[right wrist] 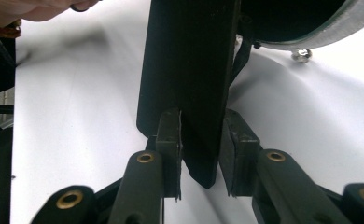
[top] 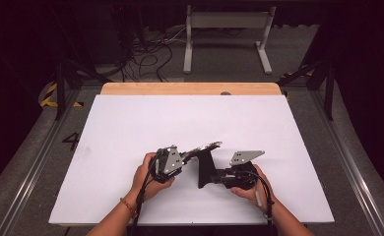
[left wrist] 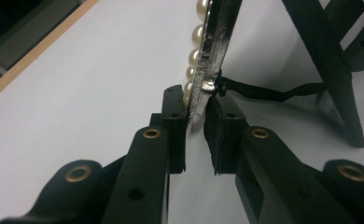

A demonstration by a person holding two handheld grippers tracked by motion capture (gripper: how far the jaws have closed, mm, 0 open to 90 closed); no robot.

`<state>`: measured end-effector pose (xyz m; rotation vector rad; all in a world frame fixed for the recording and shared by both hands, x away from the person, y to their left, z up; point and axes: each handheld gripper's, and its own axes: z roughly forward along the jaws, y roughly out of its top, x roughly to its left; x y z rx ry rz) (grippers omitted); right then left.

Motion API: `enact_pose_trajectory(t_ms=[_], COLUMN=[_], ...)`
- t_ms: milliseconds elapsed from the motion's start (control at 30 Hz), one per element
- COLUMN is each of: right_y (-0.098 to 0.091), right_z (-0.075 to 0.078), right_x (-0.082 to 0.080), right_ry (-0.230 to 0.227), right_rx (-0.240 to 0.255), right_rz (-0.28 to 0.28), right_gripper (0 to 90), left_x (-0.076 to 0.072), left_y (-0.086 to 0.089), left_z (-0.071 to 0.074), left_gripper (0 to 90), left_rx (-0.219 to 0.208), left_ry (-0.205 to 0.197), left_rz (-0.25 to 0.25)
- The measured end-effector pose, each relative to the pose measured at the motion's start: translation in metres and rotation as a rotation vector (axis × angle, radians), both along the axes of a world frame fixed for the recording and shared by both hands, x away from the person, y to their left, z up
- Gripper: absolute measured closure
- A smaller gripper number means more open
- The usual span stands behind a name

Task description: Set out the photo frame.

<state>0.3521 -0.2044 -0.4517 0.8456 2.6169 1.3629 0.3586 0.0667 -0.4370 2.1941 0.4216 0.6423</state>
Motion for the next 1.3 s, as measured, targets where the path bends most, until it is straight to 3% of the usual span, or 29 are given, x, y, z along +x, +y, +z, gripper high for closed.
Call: enact_pose_trajectory(t_ms=[233, 300, 367, 467, 567, 700, 833, 900, 1167, 1300], right_y=[0.0, 0.003, 0.005, 0.013, 0.027, 0.043, 0.053, 0.055, 0.052, 0.042], right_z=[0.003, 0.005, 0.008, 0.01, 0.011, 0.006, -0.001, -0.005, -0.004, -0.004], right_x=[-0.003, -0.006, -0.009, -0.014, -0.021, -0.028, -0.031, -0.03, -0.032, -0.026], right_ry=[-0.016, -0.043, -0.056, -0.076, -0.114, -0.147, -0.167, -0.17, -0.185, -0.15], right_rx=[-0.03, -0.044, -0.04, -0.024, -0.049, -0.071, -0.106, -0.099, -0.127, -0.115], right_rz=[-0.018, -0.061, -0.084, -0.106, -0.133, -0.206, -0.3, -0.329, -0.354, -0.362], right_gripper=[69.7, 58.9, 48.8, 42.2, 33.4, 25.4, 25.4, 24.4, 30.1, 29.6], left_x=[-0.003, -0.003, -0.001, 0.001, 0.006, 0.009, 0.009, 0.007, 0.006, 0.003], left_y=[-0.002, -0.003, -0.005, -0.007, -0.009, -0.008, -0.008, -0.01, -0.01, -0.012], left_z=[-0.001, -0.002, -0.004, -0.006, -0.009, -0.01, -0.011, -0.011, -0.011, -0.011], left_gripper=[78.5, 75.1, 64.7, 64.5, 53.6, 56.9, 71.2, 75.9, 79.3, 80.8], left_rx=[0.011, 0.001, -0.005, -0.02, -0.039, -0.056, -0.05, -0.033, -0.019, 0.0], left_ry=[-0.028, -0.038, -0.037, -0.023, -0.011, -0.004, 0.004, -0.009, -0.014, -0.029], left_rz=[0.009, 0.013, 0.019, 0.005, 0.015, 0.026, 0.011, 0.014, 0.011, 0.018])
